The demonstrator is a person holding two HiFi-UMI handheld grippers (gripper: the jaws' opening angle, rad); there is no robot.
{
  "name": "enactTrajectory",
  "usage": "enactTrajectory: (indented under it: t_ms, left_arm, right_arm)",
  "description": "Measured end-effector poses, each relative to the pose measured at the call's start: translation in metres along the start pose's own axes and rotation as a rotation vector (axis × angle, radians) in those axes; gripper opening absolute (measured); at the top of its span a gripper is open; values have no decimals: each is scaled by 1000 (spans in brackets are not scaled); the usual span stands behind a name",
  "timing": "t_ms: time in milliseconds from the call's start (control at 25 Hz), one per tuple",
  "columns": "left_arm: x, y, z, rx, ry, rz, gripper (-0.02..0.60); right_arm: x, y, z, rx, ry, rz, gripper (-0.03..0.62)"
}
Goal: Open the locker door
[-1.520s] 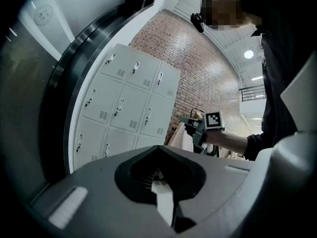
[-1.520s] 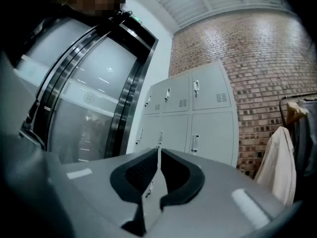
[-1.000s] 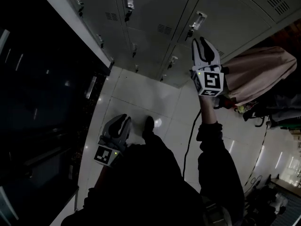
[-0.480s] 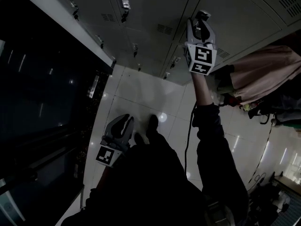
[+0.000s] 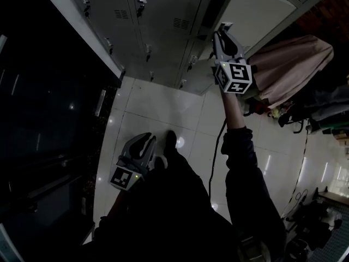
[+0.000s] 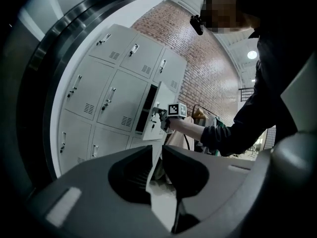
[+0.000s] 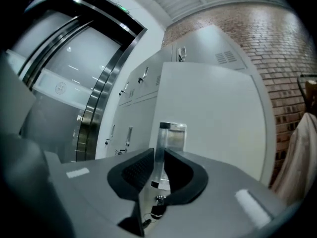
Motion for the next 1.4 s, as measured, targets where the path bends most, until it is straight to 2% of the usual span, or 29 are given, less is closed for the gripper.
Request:
enactTrajectory:
  t_ms: [80, 120, 200, 360, 520, 640, 840, 1000, 1160, 1400]
  left_arm:
    - [-19, 9, -13, 20, 30, -20, 67]
    - [-30, 15, -21, 26, 43, -27, 67]
    - [-52, 29, -36, 34, 68, -25, 67]
    - [-86, 54, -65, 48, 115, 0, 67]
    - [-104, 70, -84, 54, 149, 19, 67]
    - [-108, 75, -101, 62, 176, 40, 67]
    - [-106, 79, -127, 76, 188, 30, 67]
    - [-105, 95, -157, 92, 186, 34, 67]
    - [-116, 114, -199, 106, 188, 30, 67]
    - [-144, 147, -258, 136, 191, 34, 69]
  right_arm:
    - [-46, 6, 3, -24, 56, -3, 45]
    - [-71, 9, 3, -37, 89, 3, 2]
    - [-118, 18, 4, -46, 136, 22, 2]
    - [-203, 32, 21, -46, 174, 52, 2]
    - [-280, 47, 77, -41, 145, 57, 2]
    - [-340, 41, 134, -34, 91, -1, 2]
    - [-431, 33, 193, 47, 79, -17, 2]
    - [-496, 51, 212, 62, 100, 18, 2]
    - [-552, 76, 215, 74, 82, 52, 2]
    - [-628, 85, 208, 55, 98, 7, 2]
Point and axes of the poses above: the fingertips, and each gripper's own axes: x forward along the fingers, z to its left, y out of its underside, the point moved 9 cm from there along -x, backward along the fingers, and after that the axes turned 9 degrees about z, right-handed, at the moved point
